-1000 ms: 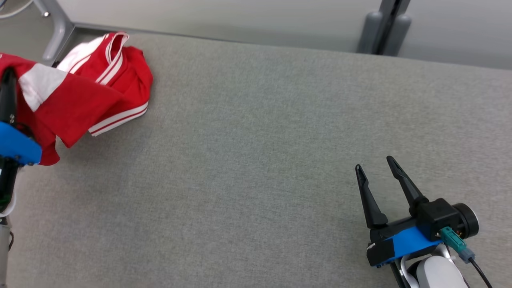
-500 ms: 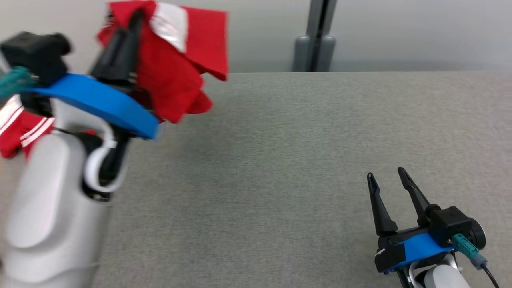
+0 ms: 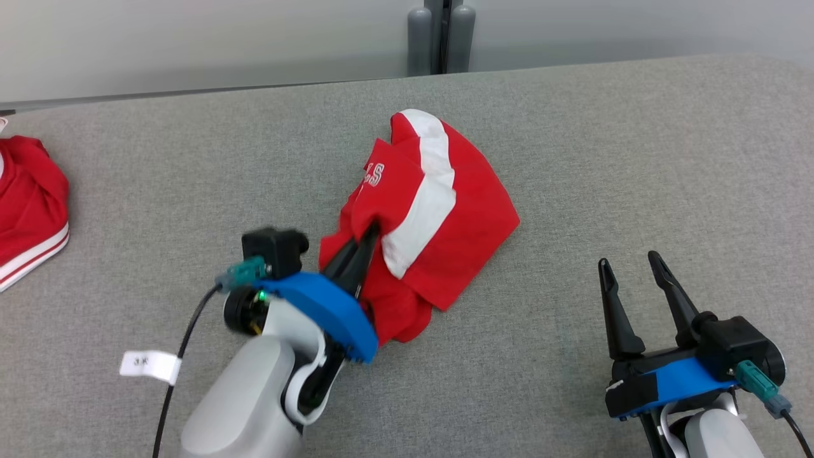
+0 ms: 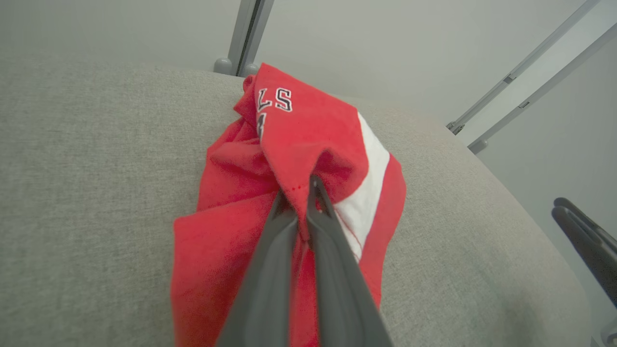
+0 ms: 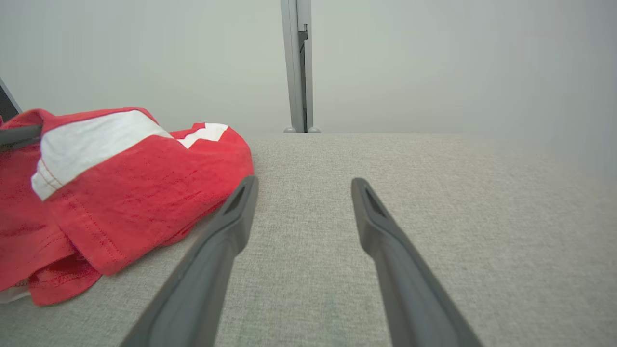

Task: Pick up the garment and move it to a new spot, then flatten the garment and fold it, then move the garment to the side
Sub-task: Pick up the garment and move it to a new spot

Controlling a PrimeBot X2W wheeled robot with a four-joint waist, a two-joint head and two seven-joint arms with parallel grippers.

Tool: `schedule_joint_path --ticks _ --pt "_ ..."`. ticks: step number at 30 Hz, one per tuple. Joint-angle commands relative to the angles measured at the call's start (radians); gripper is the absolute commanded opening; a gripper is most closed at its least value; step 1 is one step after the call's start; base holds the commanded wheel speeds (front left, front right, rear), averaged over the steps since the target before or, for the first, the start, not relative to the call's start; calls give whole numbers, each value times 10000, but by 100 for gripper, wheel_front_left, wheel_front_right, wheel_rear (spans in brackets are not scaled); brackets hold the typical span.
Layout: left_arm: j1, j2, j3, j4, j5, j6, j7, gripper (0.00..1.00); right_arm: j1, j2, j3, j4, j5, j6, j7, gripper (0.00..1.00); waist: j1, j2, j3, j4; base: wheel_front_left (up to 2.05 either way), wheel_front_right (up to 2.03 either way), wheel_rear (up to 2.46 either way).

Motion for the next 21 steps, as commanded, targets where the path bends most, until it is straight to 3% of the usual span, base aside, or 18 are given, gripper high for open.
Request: schedule_joint_path --ticks 1,5,8,9,10,21 --pt "129 59 -27 295 -33 -59 -130 0 -119 -25 -24 -56 1 1 -35 100 -1 0 46 11 0 0 0" --pt "354 28 -224 1157 -163 -94 -514 1 -182 -25 -124 -52 -43 1 -35 100 -1 0 129 67 0 0 0" --pt "310 17 -267 1526 -232 -116 -925 42 -207 -25 -126 0 -98 1 -35 100 -1 0 98 157 0 0 0" --pt "274 9 -274 1618 -253 -121 -1070 76 -206 -25 -124 19 -105 1 -35 100 -1 0 71 190 0 0 0" --pt "233 10 -291 1695 -242 -124 -1229 100 -204 -27 -119 36 -101 1 -35 100 -1 0 40 219 0 0 0" --pt "77 389 -12 2012 99 -76 -2541 100 20 -27 -17 167 -89 1 -35 100 -1 0 -564 450 0 0 0"
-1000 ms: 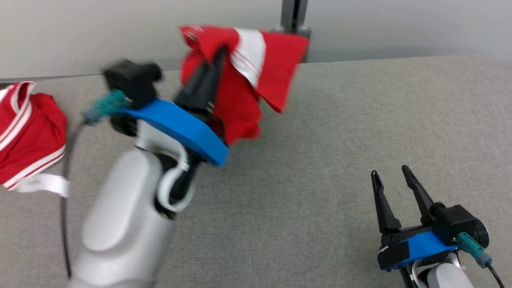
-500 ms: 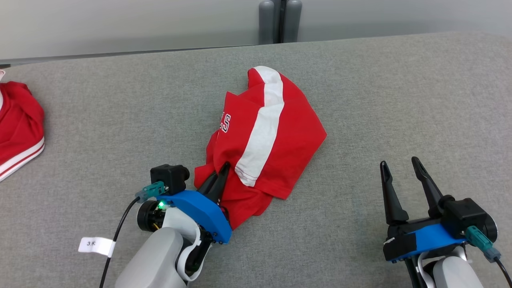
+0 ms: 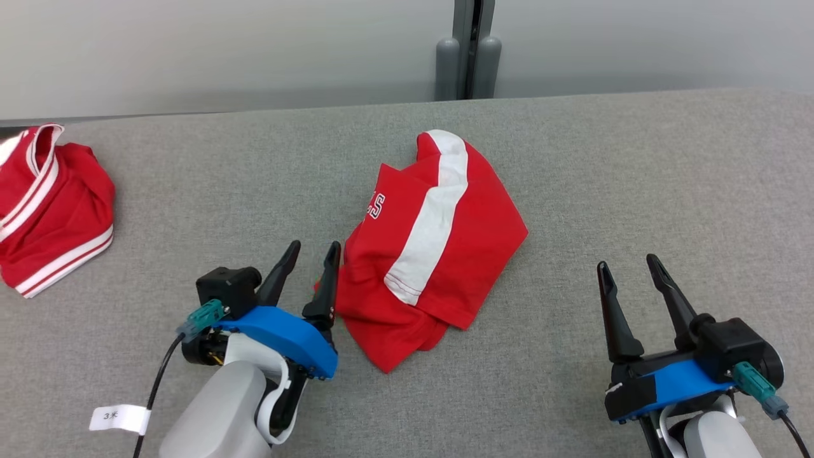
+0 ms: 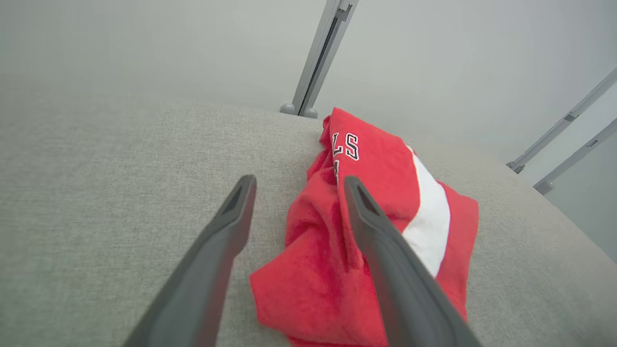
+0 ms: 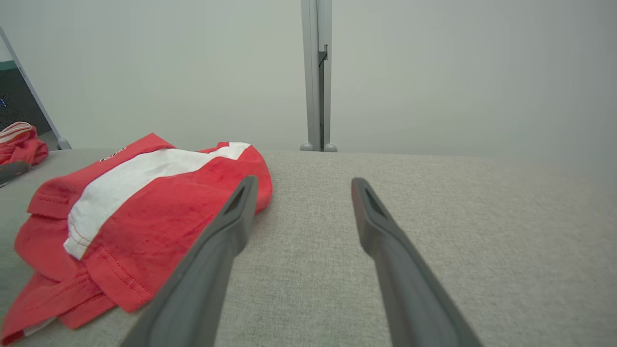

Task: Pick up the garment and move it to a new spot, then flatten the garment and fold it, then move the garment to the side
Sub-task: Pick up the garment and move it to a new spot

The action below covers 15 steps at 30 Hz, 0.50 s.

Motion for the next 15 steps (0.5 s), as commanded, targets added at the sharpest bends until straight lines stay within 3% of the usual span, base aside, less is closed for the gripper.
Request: schedule_joint_path --ticks 1,9,15 --pt "-21 154 104 -92 155 30 -126 100 126 -31 -2 41 -67 1 -35 100 -1 0 -161 -3 0 0 0" --pt "1381 573 999 -1510 764 496 -326 100 495 -31 81 113 -98 1 -35 100 -1 0 -957 81 0 0 0" --pt "3071 312 2340 -3038 1251 820 -332 100 754 -29 134 80 12 1 -33 100 -1 0 -1245 99 0 0 0"
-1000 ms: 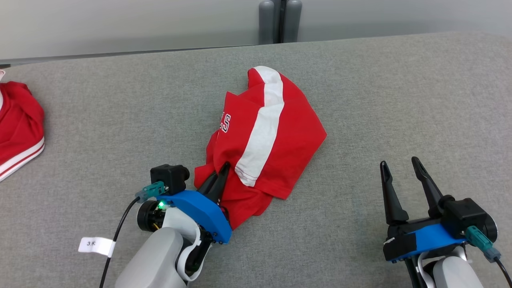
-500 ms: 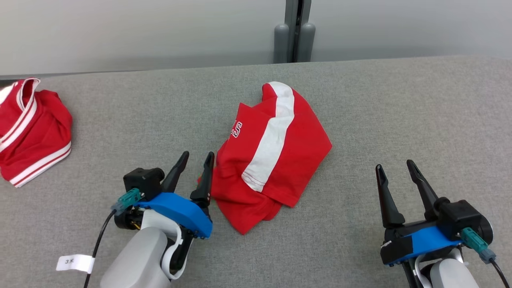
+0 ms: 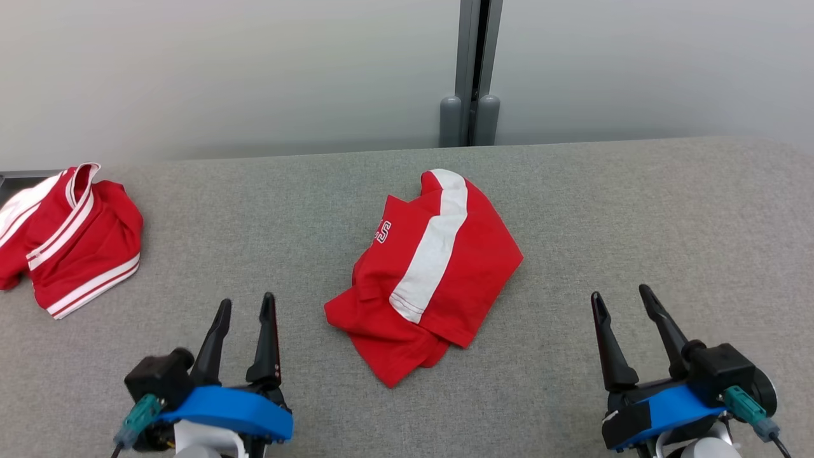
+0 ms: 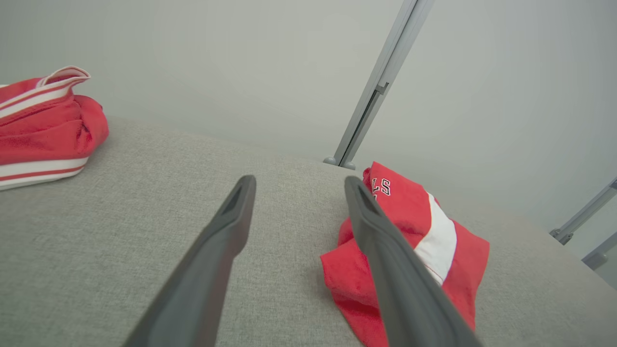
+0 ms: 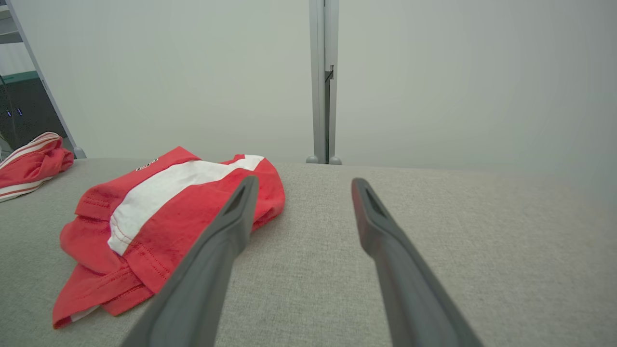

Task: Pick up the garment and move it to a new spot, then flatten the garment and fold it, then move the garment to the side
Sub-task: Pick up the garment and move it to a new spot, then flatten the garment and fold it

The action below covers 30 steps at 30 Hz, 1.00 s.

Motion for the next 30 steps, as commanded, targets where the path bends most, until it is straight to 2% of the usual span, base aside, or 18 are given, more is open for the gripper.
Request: schedule_joint_path --ticks 1,9,15,30 --pt "316 -127 281 -279 188 66 -43 100 182 -27 26 -17 41 1 -35 100 2 -1 -33 0 0 0 0" --pt "1655 -576 1332 -1000 1154 160 -46 100 544 -25 306 134 493 1 -35 100 2 -1 -216 -88 0 0 0" --pt "2176 -727 1753 -1114 1635 25 -46 100 644 -27 438 247 550 1 -35 100 2 -1 -354 -129 0 0 0" --pt "2344 -989 2013 -975 1976 -284 -47 100 714 -27 520 334 641 1 -35 100 2 -1 -460 -70 0 0 0"
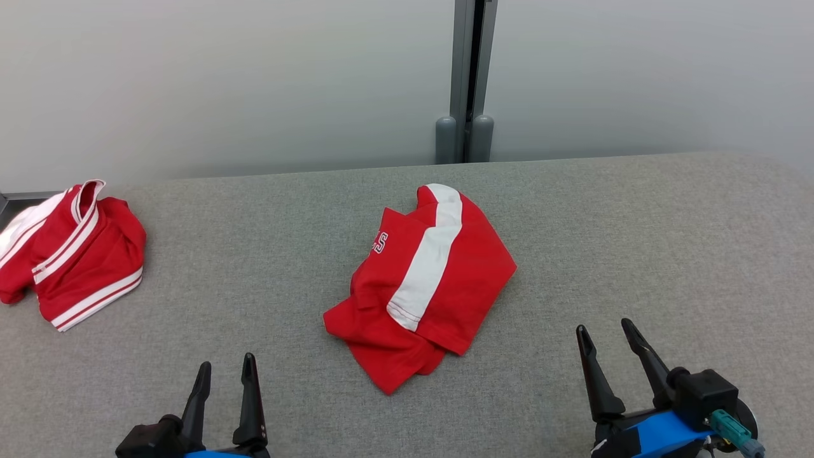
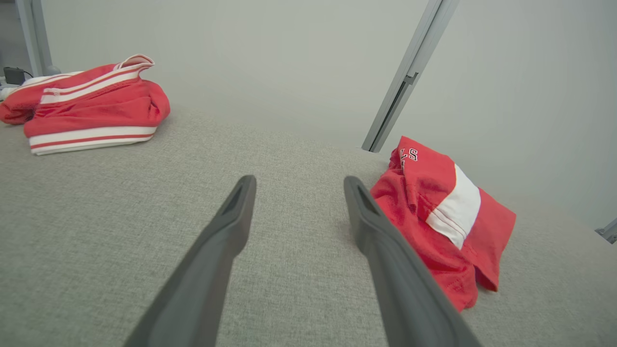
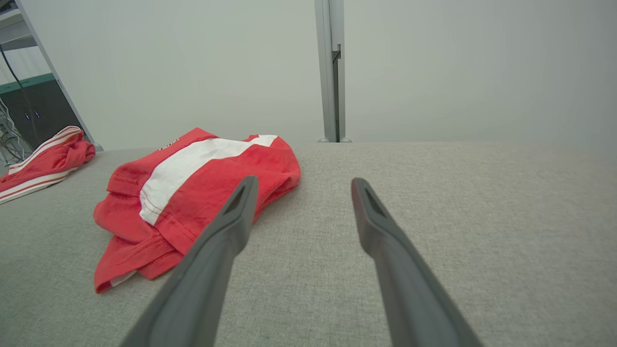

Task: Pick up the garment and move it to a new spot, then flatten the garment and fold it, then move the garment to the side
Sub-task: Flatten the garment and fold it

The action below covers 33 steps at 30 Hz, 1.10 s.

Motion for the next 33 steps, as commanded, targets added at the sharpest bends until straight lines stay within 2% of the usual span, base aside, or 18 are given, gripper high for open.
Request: schedule_joint_path --ticks 1,24,29,33 --pt "61 -10 75 21 61 -72 -47 100 100 -29 2 19 26 1 -35 100 1 -1 9 7 0 0 0" --pt "-288 -108 72 198 212 -173 -48 100 -194 -29 45 106 -221 1 -35 100 1 -1 318 311 0 0 0" --pt "-432 -118 -2 159 292 -215 -48 100 -759 -27 268 838 -403 1 -35 100 1 -1 554 598 0 0 0" --pt "-631 -137 -133 80 350 -236 -48 100 -1764 -30 376 2268 -390 1 -29 100 1 -1 854 985 0 0 0"
